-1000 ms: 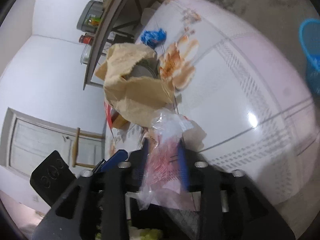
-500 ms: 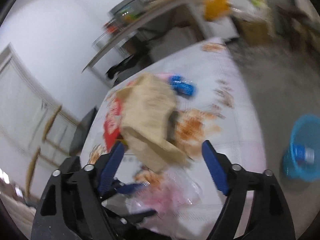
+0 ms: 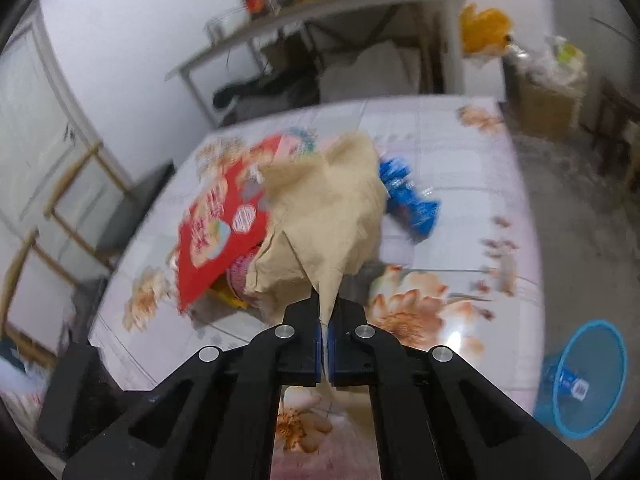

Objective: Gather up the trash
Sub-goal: 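Grasp the clear printed plastic bag with the left tool while the right tool grasps the beige paper bag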

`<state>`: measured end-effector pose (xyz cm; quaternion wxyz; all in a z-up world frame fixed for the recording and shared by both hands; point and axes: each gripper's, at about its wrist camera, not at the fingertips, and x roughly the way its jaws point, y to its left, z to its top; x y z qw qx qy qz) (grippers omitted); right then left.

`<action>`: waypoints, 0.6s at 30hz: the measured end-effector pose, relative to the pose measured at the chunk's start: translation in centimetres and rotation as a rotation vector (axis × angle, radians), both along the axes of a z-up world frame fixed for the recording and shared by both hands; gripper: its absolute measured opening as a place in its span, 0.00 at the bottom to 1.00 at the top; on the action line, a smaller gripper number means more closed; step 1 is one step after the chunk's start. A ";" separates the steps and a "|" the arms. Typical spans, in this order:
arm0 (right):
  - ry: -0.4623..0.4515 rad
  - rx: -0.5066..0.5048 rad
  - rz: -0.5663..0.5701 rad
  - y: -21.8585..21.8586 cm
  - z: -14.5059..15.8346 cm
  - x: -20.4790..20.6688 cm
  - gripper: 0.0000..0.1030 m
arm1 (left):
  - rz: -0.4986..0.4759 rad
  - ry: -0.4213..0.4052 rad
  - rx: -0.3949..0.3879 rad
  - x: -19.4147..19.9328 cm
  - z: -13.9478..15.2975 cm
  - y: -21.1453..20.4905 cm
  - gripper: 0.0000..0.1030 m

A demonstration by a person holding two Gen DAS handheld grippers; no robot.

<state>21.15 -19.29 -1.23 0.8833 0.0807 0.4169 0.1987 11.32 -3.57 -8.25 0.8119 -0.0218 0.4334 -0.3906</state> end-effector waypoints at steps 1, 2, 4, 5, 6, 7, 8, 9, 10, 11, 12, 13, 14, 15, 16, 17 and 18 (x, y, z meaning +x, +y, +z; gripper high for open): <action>-0.012 0.013 -0.019 -0.7 0.4 -0.6 0.01 | 0.002 0.000 0.000 -0.1 0.0 -0.2 0.56; -0.026 0.032 -0.047 -1.8 1.0 -1.5 0.01 | 0.005 -0.003 0.002 -0.1 -0.1 -0.1 0.55; -0.031 0.086 -0.087 -3.8 1.8 -3.6 0.01 | 0.008 -0.005 0.004 -0.1 -0.1 0.0 0.54; -0.028 0.102 -0.099 -4.4 1.9 -4.2 0.01 | 0.012 -0.004 0.006 0.0 -0.1 0.1 0.53; -0.026 0.110 -0.113 -5.0 2.0 -5.0 0.01 | 0.014 -0.005 0.007 -0.1 -0.2 0.0 0.52; -0.023 0.109 -0.135 -5.7 1.9 -6.2 0.01 | 0.020 -0.005 0.011 -0.1 -0.2 0.1 0.51; -0.014 0.105 -0.147 -6.0 1.8 -6.8 0.01 | 0.025 -0.005 0.014 -0.1 -0.3 0.1 0.50; -0.001 0.101 -0.158 -6.2 1.4 -7.4 0.01 | 0.032 -0.004 0.017 0.0 -0.3 -0.1 0.49; 0.021 0.091 -0.174 -6.7 0.9 -8.3 0.01 | 0.036 -0.003 0.020 0.1 -0.2 -0.5 0.48; 0.033 0.076 -0.188 -6.8 0.6 -8.5 0.01 | 0.041 -0.004 0.024 0.1 -0.2 -0.5 0.46; 0.042 0.058 -0.200 -6.9 0.5 -9.0 0.01 | 0.046 -0.007 0.032 0.2 -0.2 -0.5 0.43; 0.047 0.047 -0.207 -6.9 0.6 -9.7 0.01 | 0.050 -0.011 0.041 0.2 -0.2 -0.5 0.42; 0.045 0.041 -0.212 -7.2 0.8 -10.6 0.01 | 0.054 -0.021 0.057 0.2 -0.2 -0.6 0.38; 0.039 0.040 -0.210 -7.3 1.1 -11.2 0.01 | 0.057 -0.027 0.065 0.2 0.0 -0.5 0.34; 0.031 0.040 -0.204 -7.4 1.5 -11.8 0.01 | 0.059 -0.033 0.074 0.2 0.0 -0.5 0.32; 0.019 0.040 -0.191 -7.5 2.2 -12.7 0.01 | 0.059 -0.033 0.075 0.1 0.0 -0.6 0.28; 0.008 0.040 -0.177 -7.6 2.8 -13.5 0.01 | 0.059 -0.029 0.072 0.2 0.1 -0.6 0.24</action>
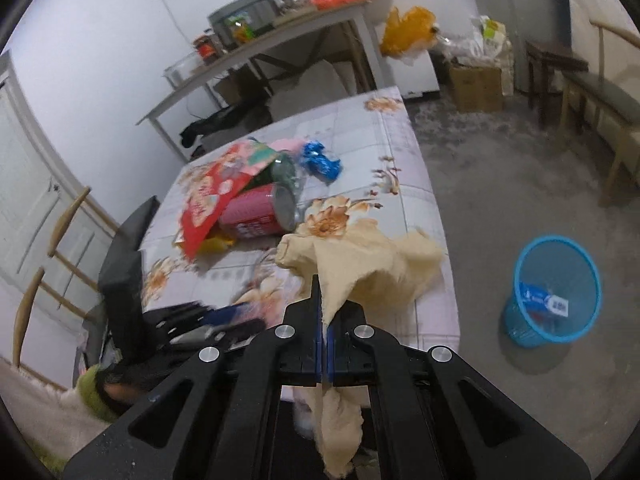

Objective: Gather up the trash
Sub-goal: 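Grasp the clear printed plastic bag with the left tool while the right tool grasps the beige paper bag, then carry the plastic bag and beige paper bag to the blue wastebasket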

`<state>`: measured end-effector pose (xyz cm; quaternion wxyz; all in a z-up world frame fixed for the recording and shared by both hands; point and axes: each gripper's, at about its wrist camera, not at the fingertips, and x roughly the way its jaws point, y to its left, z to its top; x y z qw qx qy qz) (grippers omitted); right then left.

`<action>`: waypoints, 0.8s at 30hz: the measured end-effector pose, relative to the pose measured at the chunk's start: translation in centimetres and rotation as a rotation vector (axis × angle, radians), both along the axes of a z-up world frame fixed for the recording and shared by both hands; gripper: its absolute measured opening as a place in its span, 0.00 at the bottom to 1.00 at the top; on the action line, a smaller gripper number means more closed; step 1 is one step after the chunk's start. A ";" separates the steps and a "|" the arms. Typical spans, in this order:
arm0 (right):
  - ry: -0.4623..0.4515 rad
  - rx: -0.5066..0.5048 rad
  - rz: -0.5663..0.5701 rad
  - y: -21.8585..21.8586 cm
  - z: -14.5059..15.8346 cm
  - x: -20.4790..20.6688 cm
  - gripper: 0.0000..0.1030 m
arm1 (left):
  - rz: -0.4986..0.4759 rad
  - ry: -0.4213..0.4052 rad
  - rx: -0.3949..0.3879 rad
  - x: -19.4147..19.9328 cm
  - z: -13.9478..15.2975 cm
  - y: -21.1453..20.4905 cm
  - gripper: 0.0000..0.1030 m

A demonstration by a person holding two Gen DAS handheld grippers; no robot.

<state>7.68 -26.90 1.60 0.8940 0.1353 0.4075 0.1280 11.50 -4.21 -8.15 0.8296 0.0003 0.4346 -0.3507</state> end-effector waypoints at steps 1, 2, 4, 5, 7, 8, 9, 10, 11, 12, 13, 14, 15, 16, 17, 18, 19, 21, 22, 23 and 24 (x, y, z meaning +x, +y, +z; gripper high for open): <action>-0.006 -0.001 0.009 0.0 0.3 -0.4 0.01 | 0.000 0.005 -0.004 0.0 -0.1 0.0 0.22; -0.014 -0.005 0.020 -0.2 0.9 -1.1 0.01 | -0.001 0.010 -0.009 0.1 -0.1 0.0 0.19; -0.012 -0.006 0.026 -0.5 1.4 -2.2 0.01 | 0.003 0.003 -0.008 0.0 -0.1 -0.2 0.18; -0.007 -0.001 0.028 -0.7 1.4 -2.5 0.01 | 0.003 0.000 -0.008 -0.1 -0.1 -0.2 0.17; 0.015 0.029 0.041 -0.9 1.3 -3.1 0.01 | 0.005 -0.003 -0.008 -0.3 0.2 -0.1 0.14; 0.029 0.044 0.053 -0.8 1.2 -3.3 0.01 | 0.008 -0.006 -0.007 -0.4 0.4 0.0 0.14; 0.041 0.055 0.067 -0.6 1.0 -3.3 0.01 | 0.016 -0.012 -0.002 -0.6 0.8 0.3 0.13; 0.052 0.064 0.082 -0.3 0.8 -3.4 0.01 | 0.021 -0.017 -0.001 -0.8 1.1 0.6 0.13; 0.063 0.069 0.095 0.1 0.7 -3.4 0.01 | 0.033 -0.028 0.000 -1.0 1.5 1.2 0.13; 0.078 0.074 0.110 0.5 0.5 -3.4 0.01 | 0.042 -0.038 -0.001 -1.2 1.9 1.6 0.13; 0.093 0.082 0.129 0.8 0.2 -3.4 0.01 | 0.053 -0.047 -0.003 -1.4 2.2 2.1 0.13; 0.107 0.096 0.158 1.4 0.0 -3.3 0.01 | 0.068 -0.059 -0.006 -1.5 2.6 2.7 0.13; 0.116 0.111 0.187 1.9 -0.2 -3.1 0.01 | 0.080 -0.069 -0.010 -1.6 3.0 3.3 0.13; 0.118 0.118 0.203 2.2 -0.4 -2.9 0.01 | 0.090 -0.078 -0.013 -1.7 3.2 3.7 0.13; 0.124 0.120 0.218 2.7 -0.6 -2.4 0.01 | 0.099 -0.084 -0.013 -1.7 3.4 4.0 0.13; 0.129 0.119 0.226 3.0 -0.8 -2.0 0.01 | 0.111 -0.089 -0.010 -1.7 3.5 4.4 0.13; 0.132 0.118 0.230 3.3 -1.1 -1.5 0.01 | 0.119 -0.089 -0.011 -1.7 3.5 4.6 0.13; 0.141 0.106 0.219 3.6 -1.9 0.2 0.01 | 0.134 -0.078 -0.014 -1.5 3.2 5.1 0.13; 0.150 0.085 0.197 3.8 -2.5 1.4 0.01 | 0.139 -0.072 -0.015 -1.4 3.1 5.2 0.13; 0.152 0.065 0.181 3.9 -2.9 1.9 0.02 | 0.143 -0.067 -0.016 -1.3 2.9 5.2 0.13; 0.156 0.022 0.153 4.1 -3.6 2.9 0.03 | 0.146 -0.062 -0.017 -1.2 2.7 5.3 0.13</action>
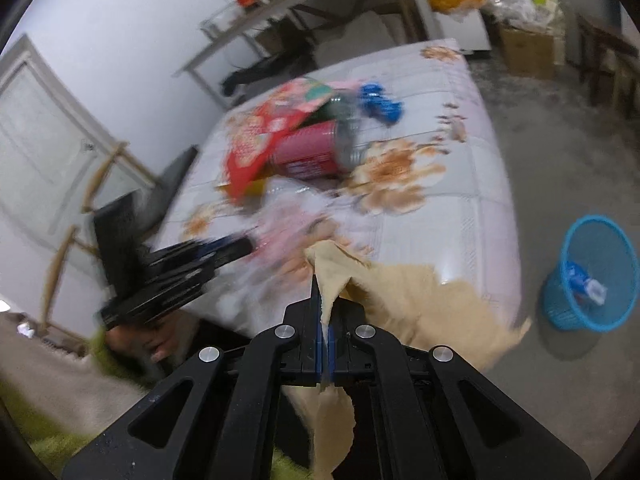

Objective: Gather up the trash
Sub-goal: 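Carry the plastic bag and beige paper bag to the blue wastebasket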

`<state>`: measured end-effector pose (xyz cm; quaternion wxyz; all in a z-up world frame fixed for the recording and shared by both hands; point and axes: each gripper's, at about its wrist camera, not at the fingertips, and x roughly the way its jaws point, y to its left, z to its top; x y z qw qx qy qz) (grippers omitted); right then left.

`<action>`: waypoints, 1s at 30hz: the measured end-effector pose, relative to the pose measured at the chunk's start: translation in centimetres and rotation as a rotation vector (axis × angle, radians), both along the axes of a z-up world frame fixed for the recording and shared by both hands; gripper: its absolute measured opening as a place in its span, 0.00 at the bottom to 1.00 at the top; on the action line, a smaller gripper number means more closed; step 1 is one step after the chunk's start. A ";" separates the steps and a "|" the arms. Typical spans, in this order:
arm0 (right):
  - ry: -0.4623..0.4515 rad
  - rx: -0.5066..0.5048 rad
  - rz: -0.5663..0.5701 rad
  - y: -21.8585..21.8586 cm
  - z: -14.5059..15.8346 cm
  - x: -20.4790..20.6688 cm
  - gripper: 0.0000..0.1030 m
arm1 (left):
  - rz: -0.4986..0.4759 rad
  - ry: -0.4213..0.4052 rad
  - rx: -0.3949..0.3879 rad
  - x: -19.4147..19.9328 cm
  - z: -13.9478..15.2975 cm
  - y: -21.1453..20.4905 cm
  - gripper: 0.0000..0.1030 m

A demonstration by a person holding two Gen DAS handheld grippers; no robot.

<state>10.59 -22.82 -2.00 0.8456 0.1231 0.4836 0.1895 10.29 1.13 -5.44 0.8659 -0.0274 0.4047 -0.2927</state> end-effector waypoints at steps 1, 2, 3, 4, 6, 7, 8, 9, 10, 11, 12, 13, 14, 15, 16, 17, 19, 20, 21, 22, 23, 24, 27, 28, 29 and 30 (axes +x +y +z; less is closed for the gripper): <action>0.003 -0.027 -0.017 0.1 -0.4 0.5 0.04 | 0.002 0.004 -0.002 0.1 -0.1 0.1 0.13; 0.008 -0.065 -0.044 0.1 -1.2 1.3 0.04 | 0.003 0.009 -0.004 0.1 -0.2 0.1 0.13; 0.007 -0.085 -0.057 0.1 -1.7 1.8 0.04 | 0.002 0.011 -0.008 0.2 -0.3 0.1 0.13; 0.006 -0.108 -0.072 0.1 -2.1 2.3 0.04 | 0.002 0.011 -0.010 0.2 -0.3 0.1 0.13; 0.005 -0.206 -0.111 0.1 -3.2 2.9 0.10 | 0.002 0.008 -0.010 0.4 -0.4 0.1 0.13; 0.005 -0.223 -0.114 0.1 -3.5 2.9 0.19 | 0.002 0.007 -0.011 0.4 -0.3 0.0 0.13; 0.007 -0.233 -0.118 0.0 -3.8 2.9 0.25 | 0.001 0.008 -0.013 0.5 -0.4 0.1 0.13; 0.009 -0.232 -0.119 -0.2 -4.0 2.7 0.35 | 0.001 0.010 -0.015 0.7 -0.4 0.1 0.13; 0.006 -0.231 -0.117 -0.3 -4.1 2.5 0.43 | 0.000 0.011 -0.017 0.7 -0.4 0.3 0.13; 0.007 -0.228 -0.111 -0.4 -4.2 2.3 0.47 | -0.001 0.012 -0.018 0.8 -0.5 0.3 0.13; 0.011 -0.223 -0.103 -0.5 -4.3 2.1 0.55 | 0.000 0.014 -0.019 0.7 -0.5 0.3 0.13; 0.015 -0.220 -0.093 -0.4 -4.4 1.8 0.58 | 0.000 0.015 -0.020 0.7 -0.5 0.4 0.13; 0.018 -0.229 -0.081 -0.3 -4.6 1.6 0.59 | 0.001 0.017 -0.021 0.7 -0.6 0.5 0.13; 0.024 -0.242 -0.073 -0.1 -4.9 1.4 0.61 | 0.001 0.019 -0.021 0.7 -0.6 0.4 0.13; 0.032 -0.259 -0.060 0.2 -5.3 1.2 0.63 | 0.002 0.019 -0.020 0.8 -0.6 0.4 0.13; 0.030 -0.271 -0.052 0.4 -5.5 1.1 0.63 | 0.004 0.020 -0.018 0.7 -0.6 0.4 0.13; -0.001 -0.323 -0.026 1.1 -5.6 0.6 0.66 | 0.008 0.021 -0.013 0.6 -0.6 0.3 0.13; -0.009 -0.344 -0.017 1.4 -5.6 0.6 0.67 | 0.010 0.020 -0.011 0.6 -0.6 0.3 0.13; -0.019 -0.372 -0.007 1.7 -5.7 0.4 0.67 | 0.013 0.018 -0.007 0.5 -0.5 0.3 0.13; -0.036 -0.410 0.011 2.2 -5.8 0.1 0.67 | 0.015 0.016 -0.005 0.5 -0.4 0.2 0.13; -0.047 -0.419 0.018 2.3 -5.8 -0.1 0.67 | 0.017 0.015 -0.003 0.5 -0.3 0.3 0.13; -0.050 -0.412 0.020 2.1 -5.7 -0.3 0.66 | 0.022 0.011 0.001 0.4 -0.2 0.3 0.13; -0.055 -0.397 0.001 1.3 -5.6 -0.5 0.52 | 0.032 0.001 0.007 0.4 0.3 0.4 0.13; -0.056 -0.391 -0.010 0.9 -5.5 -0.6 0.46 | 0.036 -0.003 0.009 0.3 0.5 0.4 0.13; -0.059 -0.384 -0.021 0.5 -5.4 -0.6 0.43 | 0.037 -0.006 0.010 0.2 0.6 0.4 0.13; -0.063 -0.380 -0.028 0.2 -5.4 -0.6 0.38 | 0.038 -0.009 0.011 0.1 0.9 0.4 0.13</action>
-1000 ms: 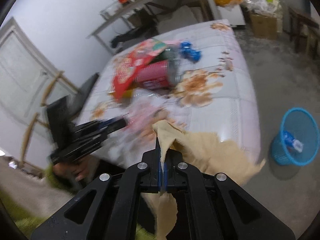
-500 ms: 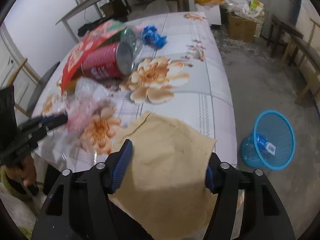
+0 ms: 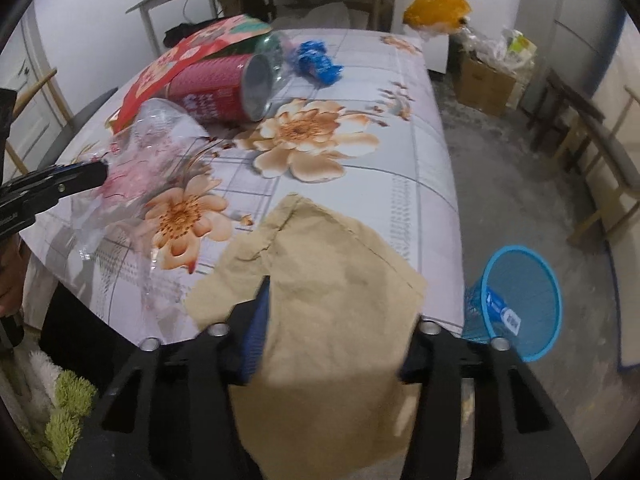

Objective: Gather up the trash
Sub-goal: 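Carry the plastic bag and beige paper bag to the blue wastebasket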

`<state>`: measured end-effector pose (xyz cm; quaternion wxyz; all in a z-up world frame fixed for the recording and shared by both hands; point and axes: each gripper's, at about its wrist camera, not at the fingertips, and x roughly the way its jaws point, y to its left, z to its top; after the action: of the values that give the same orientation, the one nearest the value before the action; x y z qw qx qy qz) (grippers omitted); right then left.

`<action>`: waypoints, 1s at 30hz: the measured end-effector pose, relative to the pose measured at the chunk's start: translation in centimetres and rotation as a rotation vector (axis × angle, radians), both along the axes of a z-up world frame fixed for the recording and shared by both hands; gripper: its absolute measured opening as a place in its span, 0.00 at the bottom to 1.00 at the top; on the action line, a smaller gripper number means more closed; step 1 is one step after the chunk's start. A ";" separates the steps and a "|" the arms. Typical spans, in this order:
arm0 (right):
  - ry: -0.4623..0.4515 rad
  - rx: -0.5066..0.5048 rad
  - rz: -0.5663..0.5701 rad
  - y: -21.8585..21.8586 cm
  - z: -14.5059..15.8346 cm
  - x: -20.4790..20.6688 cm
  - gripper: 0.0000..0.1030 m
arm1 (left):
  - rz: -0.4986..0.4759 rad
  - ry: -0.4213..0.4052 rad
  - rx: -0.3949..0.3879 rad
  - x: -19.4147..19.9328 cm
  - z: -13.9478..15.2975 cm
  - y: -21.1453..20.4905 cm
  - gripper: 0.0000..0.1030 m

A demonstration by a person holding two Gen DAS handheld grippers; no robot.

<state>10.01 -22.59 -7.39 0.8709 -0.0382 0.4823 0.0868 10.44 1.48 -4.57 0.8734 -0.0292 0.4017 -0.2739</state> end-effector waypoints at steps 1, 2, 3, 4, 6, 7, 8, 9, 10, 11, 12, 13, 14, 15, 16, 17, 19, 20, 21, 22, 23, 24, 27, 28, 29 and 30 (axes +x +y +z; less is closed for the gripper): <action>-0.005 0.004 -0.007 -0.2 0.0 0.1 0.33 | 0.001 -0.002 0.000 0.0 0.2 0.0 0.13; -0.014 0.010 -0.020 -0.6 0.0 0.0 0.31 | 0.001 -0.004 -0.001 -0.1 0.5 -0.1 0.13; -0.018 0.015 -0.028 -0.7 0.0 0.1 0.25 | -0.001 -0.008 -0.003 -0.1 0.8 -0.3 0.13; -0.026 0.025 -0.046 -1.1 0.0 0.0 0.19 | -0.003 -0.012 -0.005 -0.1 1.1 -0.4 0.13; -0.032 0.059 -0.071 -1.8 0.0 0.0 0.11 | -0.010 -0.023 -0.013 -0.1 1.8 -1.0 0.13; -0.032 0.098 -0.089 -2.5 0.0 -0.1 0.08 | -0.015 -0.028 -0.018 0.0 2.2 -1.5 0.13; -0.032 0.124 -0.097 -2.9 0.0 -0.1 0.07 | -0.022 -0.033 -0.021 0.1 2.5 -1.9 0.13; -0.034 0.166 -0.115 -3.6 0.1 -0.2 0.06 | -0.032 -0.040 -0.024 0.3 2.9 -2.6 0.13; -0.037 0.189 -0.134 -4.2 0.2 -0.4 0.06 | -0.045 -0.048 -0.027 0.5 3.4 -3.3 0.13; -0.049 0.220 -0.161 -5.2 0.3 -0.7 0.06 | -0.056 -0.055 -0.029 0.6 3.7 -3.9 0.13; -0.058 0.247 -0.183 -6.1 0.5 -1.1 0.06 | -0.077 -0.068 -0.031 0.8 4.1 -4.9 0.13; -0.072 0.277 -0.219 -7.4 0.7 -1.5 0.06 | -0.095 -0.077 -0.031 1.0 4.5 -5.9 0.13; -0.084 0.301 -0.256 -8.7 0.8 -2.0 0.06 | -0.114 -0.085 -0.030 1.3 4.8 -6.8 0.13; -0.093 0.319 -0.287 -9.8 0.9 -2.4 0.06 | -0.140 -0.089 -0.024 1.8 5.1 -8.4 0.13; -0.108 0.344 -0.347 -11.7 1.0 -3.1 0.06 | -0.165 -0.087 -0.020 2.3 5.4 -9.9 0.13; -0.116 0.359 -0.388 -13.0 1.0 -3.4 0.06 | -0.191 -0.080 -0.019 2.9 5.6 -11.4 0.13; -0.128 0.404 -0.491 -16.3 0.9 -4.3 0.06 | -0.235 -0.057 -0.015 4.0 5.9 -14.2 0.13; -0.134 0.434 -0.549 -18.3 0.6 -4.9 0.06 | -0.273 -0.034 -0.015 4.9 6.0 -16.5 0.13; -0.138 0.463 -0.593 -19.8 0.3 -5.3 0.06 | -0.301 -0.016 -0.017 5.6 6.1 -18.3 0.13; -0.142 0.498 -0.635 -21.4 0.0 -5.7 0.06 | -0.325 0.005 -0.012 6.2 5.9 -20.2 0.13; -0.144 0.539 -0.684 -23.4 -0.6 -6.0 0.06 | -0.348 0.027 0.001 7.0 5.7 -22.2 0.13; -0.142 0.566 -0.721 -24.8 -1.1 -6.1 0.06 | -0.380 0.056 0.026 8.0 5.1 -25.1 0.13; -0.124 0.654 -0.836 -29.1 -3.5 -5.8 0.06 | -0.427 0.083 0.123 9.8 2.9 -31.6 0.13; -0.117 0.667 -0.858 -29.8 -4.0 -5.6 0.06 | -0.442 0.096 0.151 10.4 1.8 -33.9 0.13; -0.099 0.690 -0.894 -31.1 -5.2 -5.3 0.06 | -0.449 0.104 0.172 10.7 1.1 -35.3 0.13; -0.083 0.708 -0.917 -32.0 -6.1 -4.9 0.06 | -0.462 0.113 0.203 11.2 -0.1 -37.5 0.13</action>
<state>5.12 -54.59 -13.45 0.7975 0.4646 0.3565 -0.1449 21.61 -35.98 -4.71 0.7623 0.1358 0.4713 -0.4222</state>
